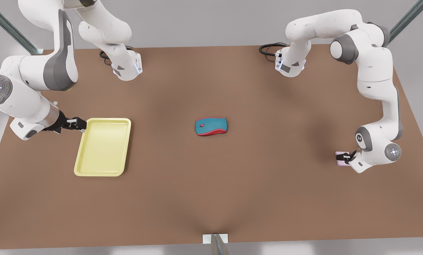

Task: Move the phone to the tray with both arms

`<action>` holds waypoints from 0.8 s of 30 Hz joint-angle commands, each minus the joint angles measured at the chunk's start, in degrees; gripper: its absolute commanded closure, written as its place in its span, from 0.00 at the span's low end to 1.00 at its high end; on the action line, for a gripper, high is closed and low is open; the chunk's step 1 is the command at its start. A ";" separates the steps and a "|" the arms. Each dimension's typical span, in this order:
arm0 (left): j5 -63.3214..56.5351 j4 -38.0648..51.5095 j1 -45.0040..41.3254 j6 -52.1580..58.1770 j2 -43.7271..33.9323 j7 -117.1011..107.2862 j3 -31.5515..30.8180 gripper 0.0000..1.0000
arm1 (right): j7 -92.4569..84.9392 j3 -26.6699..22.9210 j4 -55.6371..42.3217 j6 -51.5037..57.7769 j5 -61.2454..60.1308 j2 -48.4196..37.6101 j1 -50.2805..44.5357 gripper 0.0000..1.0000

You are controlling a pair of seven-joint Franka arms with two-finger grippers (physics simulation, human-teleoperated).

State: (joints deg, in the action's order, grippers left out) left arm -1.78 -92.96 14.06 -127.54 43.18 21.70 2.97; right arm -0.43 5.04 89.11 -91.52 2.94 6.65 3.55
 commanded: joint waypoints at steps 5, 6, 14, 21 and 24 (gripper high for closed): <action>-0.24 0.06 -0.17 -0.07 0.15 -2.19 0.02 0.00 | -0.27 -0.12 -0.08 0.02 -0.04 0.12 -0.04 0.00; -0.24 0.06 -0.17 -0.07 0.76 -2.19 -0.06 0.00 | -0.27 -0.12 -0.08 0.11 -0.04 0.12 -0.04 0.00; -0.16 0.06 -0.17 -0.07 1.38 -2.19 0.02 0.13 | -0.27 -0.47 -0.08 0.11 -0.12 0.12 -0.04 0.00; -0.24 0.06 -0.26 -0.07 1.20 -2.45 -0.07 0.15 | -0.27 -0.47 -0.08 0.46 -0.12 0.12 -0.04 0.00; -0.33 0.06 -0.35 -0.07 1.20 -2.45 -0.15 0.18 | -0.27 -0.47 0.01 0.46 -0.12 0.20 -0.04 0.00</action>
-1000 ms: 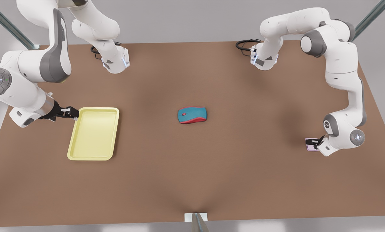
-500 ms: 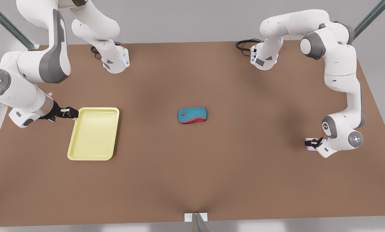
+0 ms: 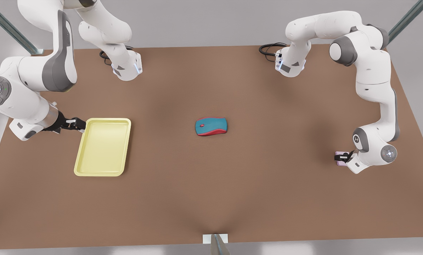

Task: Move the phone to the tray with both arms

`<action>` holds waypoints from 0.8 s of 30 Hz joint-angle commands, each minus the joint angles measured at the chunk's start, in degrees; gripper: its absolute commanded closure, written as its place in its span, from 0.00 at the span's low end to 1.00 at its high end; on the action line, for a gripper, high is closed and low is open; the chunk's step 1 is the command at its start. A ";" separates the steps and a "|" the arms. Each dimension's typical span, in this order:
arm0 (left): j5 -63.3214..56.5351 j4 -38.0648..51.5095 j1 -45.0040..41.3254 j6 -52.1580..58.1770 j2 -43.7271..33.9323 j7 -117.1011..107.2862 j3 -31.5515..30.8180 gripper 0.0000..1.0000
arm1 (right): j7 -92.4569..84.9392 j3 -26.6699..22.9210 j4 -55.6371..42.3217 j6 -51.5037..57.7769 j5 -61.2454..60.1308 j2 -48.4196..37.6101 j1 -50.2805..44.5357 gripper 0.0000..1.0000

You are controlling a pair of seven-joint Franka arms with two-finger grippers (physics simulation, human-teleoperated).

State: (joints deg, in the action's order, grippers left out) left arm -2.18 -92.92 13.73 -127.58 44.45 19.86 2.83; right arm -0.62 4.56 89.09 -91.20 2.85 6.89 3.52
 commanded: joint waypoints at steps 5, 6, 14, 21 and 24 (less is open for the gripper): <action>0.07 0.02 -0.02 0.05 -0.41 -1.58 -0.01 0.17 | -0.09 -0.17 0.03 0.23 -0.04 -0.04 -0.01 0.00; 0.07 0.02 -0.02 -0.04 -0.42 -1.93 -0.01 0.18 | -0.18 -0.43 0.03 0.23 -0.04 -0.04 -0.01 0.00; 0.42 -1.82 -12.75 1.80 -7.36 -21.87 -2.83 0.20 | -0.18 -0.43 0.03 0.23 -0.04 -0.04 -0.01 0.00; 1.56 11.36 -44.66 8.40 -1.65 -66.26 -2.91 0.20 | -0.18 -0.43 0.03 0.23 -0.04 -0.04 -0.01 0.00; 1.56 17.95 -47.31 8.22 2.92 -72.86 -2.91 0.20 | -0.18 -0.43 0.03 0.23 -0.04 -0.04 -0.01 0.00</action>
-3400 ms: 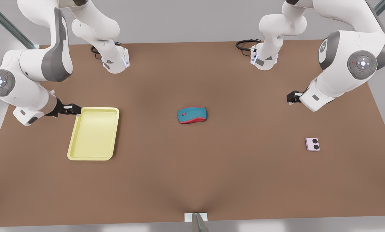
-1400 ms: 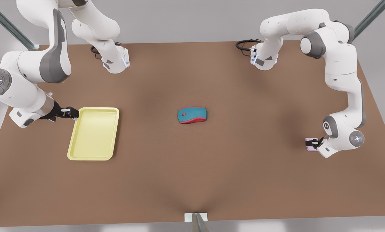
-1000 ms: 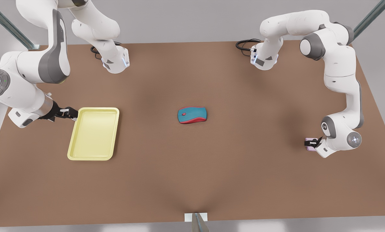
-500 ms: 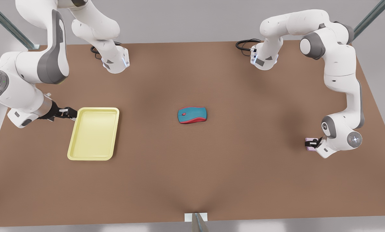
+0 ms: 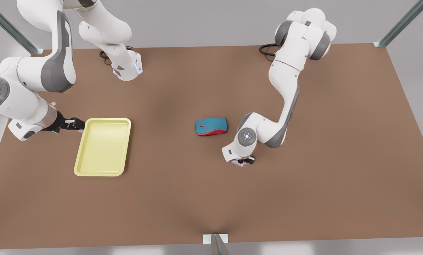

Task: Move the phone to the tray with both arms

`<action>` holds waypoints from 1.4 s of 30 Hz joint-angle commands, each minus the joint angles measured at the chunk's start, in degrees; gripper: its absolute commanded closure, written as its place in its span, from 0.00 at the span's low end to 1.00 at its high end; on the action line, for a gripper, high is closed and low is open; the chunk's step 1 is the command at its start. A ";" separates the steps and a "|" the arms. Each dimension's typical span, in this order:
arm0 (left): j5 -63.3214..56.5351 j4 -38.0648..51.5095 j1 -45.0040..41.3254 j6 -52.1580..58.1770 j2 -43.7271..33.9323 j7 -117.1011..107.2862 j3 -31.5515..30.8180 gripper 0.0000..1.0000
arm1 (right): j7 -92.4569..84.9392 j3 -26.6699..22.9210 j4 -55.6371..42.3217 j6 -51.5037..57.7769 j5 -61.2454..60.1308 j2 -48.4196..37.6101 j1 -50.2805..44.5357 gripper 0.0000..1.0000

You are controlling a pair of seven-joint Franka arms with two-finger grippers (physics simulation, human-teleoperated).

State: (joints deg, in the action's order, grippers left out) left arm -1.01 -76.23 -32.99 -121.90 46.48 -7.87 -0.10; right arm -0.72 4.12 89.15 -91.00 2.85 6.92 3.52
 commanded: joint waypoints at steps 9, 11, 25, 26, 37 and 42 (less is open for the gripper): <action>4.97 21.83 -10.08 -1.58 16.80 -70.17 -0.42 0.20 | -0.07 0.01 -0.11 0.03 0.05 0.19 -0.01 0.00; 4.97 21.92 -9.90 -3.16 17.06 -70.17 -0.69 0.20 | -0.07 0.01 -0.11 0.03 0.05 0.20 -0.01 0.00; -1.19 -4.45 18.48 49.65 -36.64 11.56 -0.42 0.00 | 25.33 2.91 -11.89 3.55 -1.96 11.17 -14.69 0.00; -1.10 -3.92 18.40 51.06 -37.34 11.30 -0.69 0.00 | 25.33 2.82 -13.65 3.55 -7.50 14.60 -14.34 0.00; 6.20 3.46 18.40 56.16 -33.91 11.30 -0.16 0.00 | 57.50 3.52 -14.35 -22.55 -7.15 31.66 -26.38 0.00; 6.73 3.37 18.40 54.67 -33.47 11.39 -0.16 0.00 | 65.06 3.52 -14.53 -33.54 -7.15 34.91 -30.15 0.00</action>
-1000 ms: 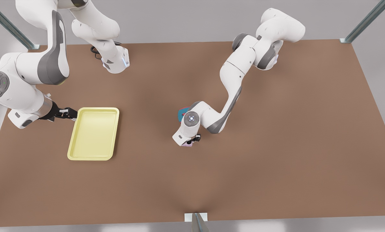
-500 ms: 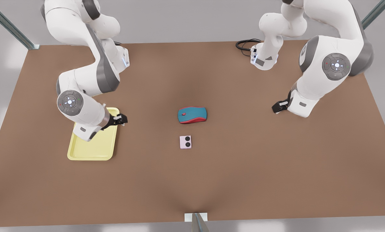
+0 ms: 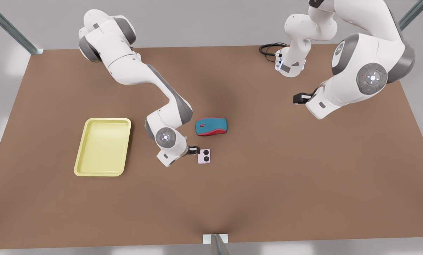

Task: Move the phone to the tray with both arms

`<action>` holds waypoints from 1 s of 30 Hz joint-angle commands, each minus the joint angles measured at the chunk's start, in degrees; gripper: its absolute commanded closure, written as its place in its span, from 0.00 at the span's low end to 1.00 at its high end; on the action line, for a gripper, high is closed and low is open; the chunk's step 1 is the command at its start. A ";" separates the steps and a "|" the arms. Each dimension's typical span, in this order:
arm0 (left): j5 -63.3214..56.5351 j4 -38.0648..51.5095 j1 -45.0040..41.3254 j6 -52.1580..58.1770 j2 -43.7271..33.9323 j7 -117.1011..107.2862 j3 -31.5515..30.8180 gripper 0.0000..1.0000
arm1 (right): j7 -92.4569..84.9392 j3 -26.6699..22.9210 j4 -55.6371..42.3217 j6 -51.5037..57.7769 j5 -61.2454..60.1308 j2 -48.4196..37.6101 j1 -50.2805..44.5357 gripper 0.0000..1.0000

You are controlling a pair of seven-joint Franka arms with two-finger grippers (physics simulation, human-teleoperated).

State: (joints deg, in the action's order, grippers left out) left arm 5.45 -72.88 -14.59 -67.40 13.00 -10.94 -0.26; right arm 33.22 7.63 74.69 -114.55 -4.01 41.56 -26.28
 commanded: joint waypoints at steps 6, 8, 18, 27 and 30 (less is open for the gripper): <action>0.09 0.02 0.00 -0.10 0.36 14.46 -0.01 0.00 | 30.33 0.02 0.55 -15.88 0.14 3.44 -3.52 0.00; 0.09 0.02 0.00 -0.10 0.36 14.45 -0.01 0.00 | 30.33 0.02 0.64 -16.06 0.41 4.05 -3.61 0.00; 0.00 0.99 0.00 -2.82 -0.17 14.37 0.08 0.00 | 9.77 1.52 0.02 -18.35 0.93 7.66 -3.34 0.00; -0.09 2.48 0.09 -5.11 0.09 14.28 0.26 0.00 | -0.08 1.95 -3.67 -10.17 10.16 11.53 -4.48 0.00; 0.00 2.57 0.09 -5.11 0.10 14.10 0.26 0.00 | -0.08 1.87 -4.64 -10.35 10.08 12.49 -4.93 0.00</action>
State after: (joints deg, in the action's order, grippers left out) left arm 5.43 -70.42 -14.55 -71.95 13.20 0.64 0.01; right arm 41.45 9.49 70.39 -126.53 5.51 53.86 -31.10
